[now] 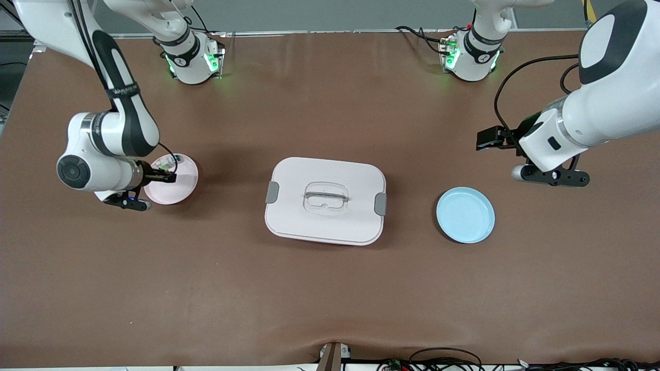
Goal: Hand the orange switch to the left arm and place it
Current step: 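Lift the switch with the right gripper while the left gripper approaches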
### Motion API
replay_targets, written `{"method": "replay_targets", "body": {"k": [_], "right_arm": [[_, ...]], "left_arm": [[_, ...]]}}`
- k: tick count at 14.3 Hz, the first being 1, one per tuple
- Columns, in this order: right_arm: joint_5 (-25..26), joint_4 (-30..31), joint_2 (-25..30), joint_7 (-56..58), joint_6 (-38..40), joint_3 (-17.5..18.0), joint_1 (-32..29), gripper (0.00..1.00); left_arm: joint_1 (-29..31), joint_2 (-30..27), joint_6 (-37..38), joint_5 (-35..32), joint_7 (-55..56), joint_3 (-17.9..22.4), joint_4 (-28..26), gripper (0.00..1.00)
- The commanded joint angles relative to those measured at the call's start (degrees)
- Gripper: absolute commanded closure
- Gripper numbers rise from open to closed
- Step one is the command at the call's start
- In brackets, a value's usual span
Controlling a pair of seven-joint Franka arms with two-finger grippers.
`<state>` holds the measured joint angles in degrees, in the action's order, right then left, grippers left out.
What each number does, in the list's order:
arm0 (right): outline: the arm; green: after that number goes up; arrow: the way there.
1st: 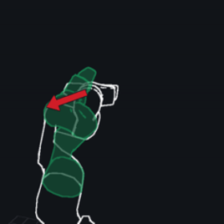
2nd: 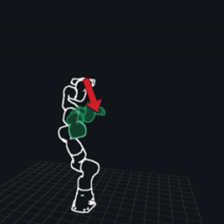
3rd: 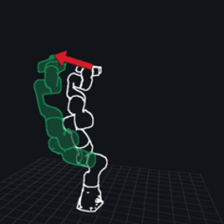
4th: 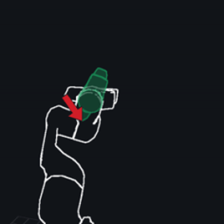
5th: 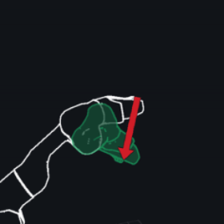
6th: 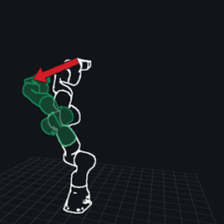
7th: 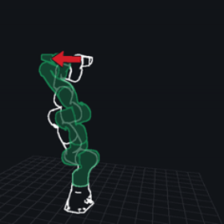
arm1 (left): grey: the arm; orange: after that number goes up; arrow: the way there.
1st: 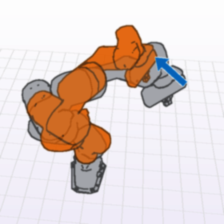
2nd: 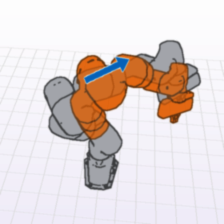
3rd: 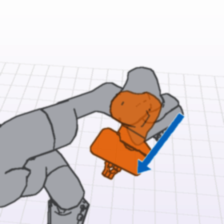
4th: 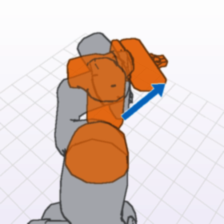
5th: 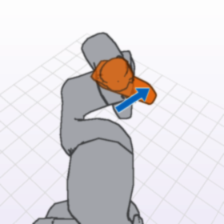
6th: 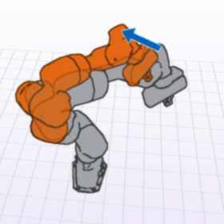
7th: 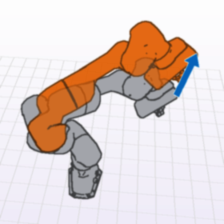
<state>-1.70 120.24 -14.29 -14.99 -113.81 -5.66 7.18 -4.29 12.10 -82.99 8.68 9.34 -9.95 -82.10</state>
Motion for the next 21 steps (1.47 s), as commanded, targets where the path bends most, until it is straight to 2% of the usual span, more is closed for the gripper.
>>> {"method": "replay_targets", "body": {"k": [1, 3, 5, 7, 9, 10, 16, 18, 21], "right_arm": [[-1.72, -0.61, 4.62, -8.71, 6.03, 0.04, 4.41, 0.64], [-6.89, -4.47, 5.24, -13.21, 12.44, 0.04, 6.35, 0.64], [-11.90, -8.25, 5.32, -16.46, 17.37, 0.04, 6.79, 0.64], [-15.60, -11.50, 5.32, -19.89, 20.54, 0.04, 7.49, 0.64], [-20.69, -14.84, 5.15, -24.10, 23.01, 0.04, 7.93, 0.64], [-22.89, -16.69, 4.98, -26.73, 23.54, 0.04, 8.46, 0.64], [-31.59, -25.31, 2.52, -47.82, 21.36, 0.04, 18.90, 0.64], [-35.63, -26.19, 1.81, -53.71, 17.24, 0.04, 21.28, 0.64], [-41.26, -26.46, 0.50, -59.27, 10.30, 0.04, 24.28, 0.64]], "left_arm": [[-0.55, 0.29, 0.37, 2.38, 1.04, -0.07, 1.24, 0.00], [-0.46, -0.14, 0.37, 6.25, 1.12, -0.07, 1.32, 0.00], [-0.37, -0.67, 0.37, 6.79, 0.16, -0.24, 1.32, 0.00], [0.24, -0.67, 0.37, 7.58, 0.16, -2.26, 1.41, 0.00], [0.07, -0.93, 0.37, 13.09, 0.24, -2.09, 1.59, 0.00], [-0.10, -1.98, -0.33, 13.73, 0.24, -2.18, 1.50, 0.00], [0.07, -5.24, -7.53, 17.16, 0.24, -8.76, 0.63, 0.00], [0.07, -5.59, -11.30, 17.51, 0.24, -9.91, -1.48, 0.00], [0.16, -6.64, -14.12, 17.51, 0.68, -13.86, -3.58, 0.00]]}}
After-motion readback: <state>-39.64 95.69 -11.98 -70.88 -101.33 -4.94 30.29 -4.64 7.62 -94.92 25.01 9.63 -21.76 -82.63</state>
